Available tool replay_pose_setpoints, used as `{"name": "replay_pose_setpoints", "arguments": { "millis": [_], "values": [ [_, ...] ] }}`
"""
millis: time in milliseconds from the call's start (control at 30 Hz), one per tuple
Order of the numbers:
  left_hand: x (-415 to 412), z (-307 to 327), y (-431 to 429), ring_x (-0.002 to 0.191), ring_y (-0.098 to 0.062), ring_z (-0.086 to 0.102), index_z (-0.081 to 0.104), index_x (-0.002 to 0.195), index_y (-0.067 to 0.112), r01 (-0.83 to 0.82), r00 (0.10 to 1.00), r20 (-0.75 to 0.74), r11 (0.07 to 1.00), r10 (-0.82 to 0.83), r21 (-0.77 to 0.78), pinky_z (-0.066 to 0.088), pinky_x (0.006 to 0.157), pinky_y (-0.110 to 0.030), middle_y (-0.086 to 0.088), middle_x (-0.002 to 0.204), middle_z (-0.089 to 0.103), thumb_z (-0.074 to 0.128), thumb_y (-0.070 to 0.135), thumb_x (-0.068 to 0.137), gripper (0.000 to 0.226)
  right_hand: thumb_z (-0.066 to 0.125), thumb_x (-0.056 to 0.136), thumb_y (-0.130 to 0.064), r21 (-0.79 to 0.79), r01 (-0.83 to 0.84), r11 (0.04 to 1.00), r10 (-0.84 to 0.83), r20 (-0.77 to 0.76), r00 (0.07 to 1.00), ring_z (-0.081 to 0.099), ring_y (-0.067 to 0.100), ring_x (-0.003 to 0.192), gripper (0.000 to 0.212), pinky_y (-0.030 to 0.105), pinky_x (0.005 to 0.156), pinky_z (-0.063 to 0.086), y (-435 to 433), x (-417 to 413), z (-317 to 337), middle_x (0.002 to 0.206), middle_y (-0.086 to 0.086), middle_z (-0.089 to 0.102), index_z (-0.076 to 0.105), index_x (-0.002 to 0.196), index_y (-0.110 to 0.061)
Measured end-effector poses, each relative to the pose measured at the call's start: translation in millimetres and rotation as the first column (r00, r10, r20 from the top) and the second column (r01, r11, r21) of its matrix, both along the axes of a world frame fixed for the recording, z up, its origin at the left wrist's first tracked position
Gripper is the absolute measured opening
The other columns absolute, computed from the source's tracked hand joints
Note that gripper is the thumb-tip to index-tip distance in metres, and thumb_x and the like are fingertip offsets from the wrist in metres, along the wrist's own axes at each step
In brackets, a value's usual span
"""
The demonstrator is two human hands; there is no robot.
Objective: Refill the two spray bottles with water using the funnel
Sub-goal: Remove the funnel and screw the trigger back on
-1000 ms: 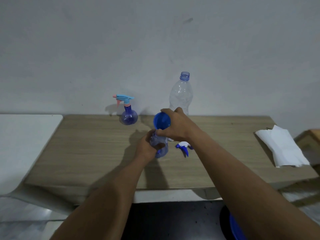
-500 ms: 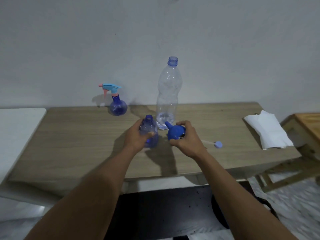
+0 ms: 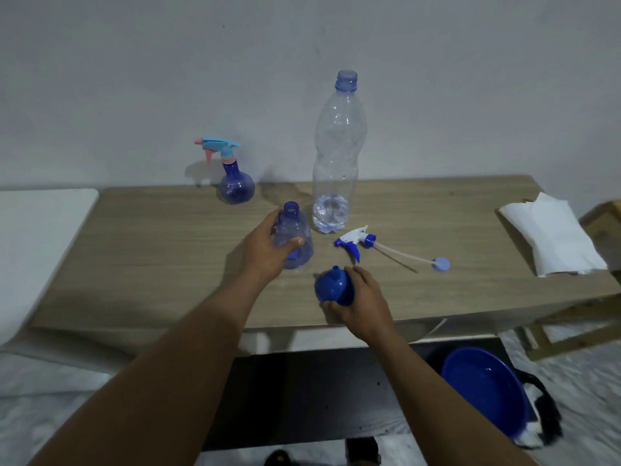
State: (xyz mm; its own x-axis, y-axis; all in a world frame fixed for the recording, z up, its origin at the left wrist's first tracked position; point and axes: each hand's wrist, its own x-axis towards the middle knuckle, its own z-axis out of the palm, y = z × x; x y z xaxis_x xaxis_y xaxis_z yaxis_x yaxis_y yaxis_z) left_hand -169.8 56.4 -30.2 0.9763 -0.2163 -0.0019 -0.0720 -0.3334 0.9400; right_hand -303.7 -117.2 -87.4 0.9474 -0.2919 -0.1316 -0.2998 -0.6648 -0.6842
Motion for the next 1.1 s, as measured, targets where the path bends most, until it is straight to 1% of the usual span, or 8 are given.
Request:
{"name": "replay_pose_setpoints", "arguments": {
  "millis": [133,333,400,567,700,867,1000,1100],
  "values": [
    [-4.1,2.1,-2.3,0.096,0.011,0.058,0.057,0.129,0.025,-0.009,1.000,0.022,1.000,0.008,0.027,0.047,0.088,-0.014,0.012,0.113,0.066,0.080,0.014,0.079,0.056,0.075,0.079,-0.052,-0.027,-0.067,0.997,0.065,-0.053,0.996,0.041,0.018,0.137,0.090,0.033,0.107,0.040,-6.3,2.6,6.0,0.153,-0.001,0.037,0.034,0.151,-0.018],
    [-12.5,4.3,-5.5,0.090,0.011,0.056,0.050,0.135,0.024,-0.016,1.000,-0.001,0.999,0.016,0.041,0.039,0.067,0.005,0.012,0.113,0.062,0.077,0.012,0.083,0.059,0.060,0.093,-0.031,-0.191,-0.027,0.981,0.064,0.191,0.979,0.052,0.024,0.122,0.046,0.037,0.094,0.047,-43.5,33.4,37.5,0.133,0.006,0.055,0.051,0.136,-0.016],
    [-12.3,3.1,-6.0,0.092,0.006,0.058,0.051,0.134,0.025,-0.023,1.000,-0.004,0.999,0.023,0.035,0.039,0.066,0.004,0.010,0.114,0.063,0.077,0.009,0.082,0.060,0.059,0.087,-0.032,-0.207,-0.048,0.977,0.085,0.174,0.981,0.054,0.025,0.118,0.047,0.038,0.090,0.048,-61.6,48.8,46.3,0.130,0.005,0.057,0.055,0.131,-0.017],
    [-11.3,0.2,-8.6,0.090,0.018,0.059,0.052,0.124,0.037,-0.035,0.999,0.000,0.999,0.035,0.029,0.041,0.074,0.001,0.021,0.106,0.064,0.076,0.004,0.079,0.061,0.046,0.083,-0.029,-0.211,-0.081,0.974,0.121,0.187,0.975,0.055,0.027,0.116,0.054,0.040,0.090,0.049,-80.7,65.3,41.3,0.133,0.007,0.054,0.054,0.135,-0.015],
    [-9.4,-4.3,-9.7,0.095,0.012,0.063,0.052,0.114,0.045,-0.040,0.999,-0.010,0.999,0.040,-0.003,0.043,0.081,-0.005,0.019,0.107,0.065,0.076,-0.005,0.078,0.066,0.053,0.092,-0.022,-0.216,-0.106,0.971,0.108,-0.003,0.994,0.048,0.031,0.128,0.056,0.041,0.100,0.043,-94.1,90.8,31.0,0.145,0.012,0.047,0.044,0.147,-0.017],
    [-10.5,-4.3,-14.2,0.092,0.020,0.059,0.049,0.127,0.021,-0.042,0.999,0.001,0.999,0.042,-0.027,0.044,0.077,-0.002,0.015,0.112,0.060,0.070,-0.015,0.080,0.063,0.057,0.095,-0.023,-0.292,-0.307,0.906,0.235,-0.257,0.937,0.055,0.033,0.125,0.048,0.039,0.100,0.045,-110.0,120.3,35.2,0.139,0.012,0.058,0.052,0.143,-0.019],
    [-10.8,-5.8,-13.7,0.100,0.011,0.061,0.050,0.126,0.032,-0.062,0.998,-0.006,0.998,0.062,0.000,0.048,0.089,-0.015,0.018,0.115,0.063,0.074,-0.008,0.079,0.066,0.062,0.085,-0.016,-0.301,-0.314,0.900,0.234,-0.275,0.932,0.063,0.032,0.107,0.028,0.030,0.080,0.045,-111.6,127.0,35.8,0.113,0.010,0.069,0.067,0.112,-0.016],
    [-11.1,-2.2,-14.7,0.097,0.016,0.060,0.049,0.123,0.035,-0.062,0.998,-0.015,0.998,0.062,0.010,0.046,0.088,-0.009,0.020,0.112,0.062,0.076,-0.006,0.078,0.066,0.061,0.084,-0.009,-0.268,-0.285,0.920,0.217,-0.255,0.942,0.059,0.034,0.114,0.047,0.034,0.091,0.047,-115.7,123.3,41.1,0.125,0.014,0.059,0.061,0.131,-0.013]
  ]
}}
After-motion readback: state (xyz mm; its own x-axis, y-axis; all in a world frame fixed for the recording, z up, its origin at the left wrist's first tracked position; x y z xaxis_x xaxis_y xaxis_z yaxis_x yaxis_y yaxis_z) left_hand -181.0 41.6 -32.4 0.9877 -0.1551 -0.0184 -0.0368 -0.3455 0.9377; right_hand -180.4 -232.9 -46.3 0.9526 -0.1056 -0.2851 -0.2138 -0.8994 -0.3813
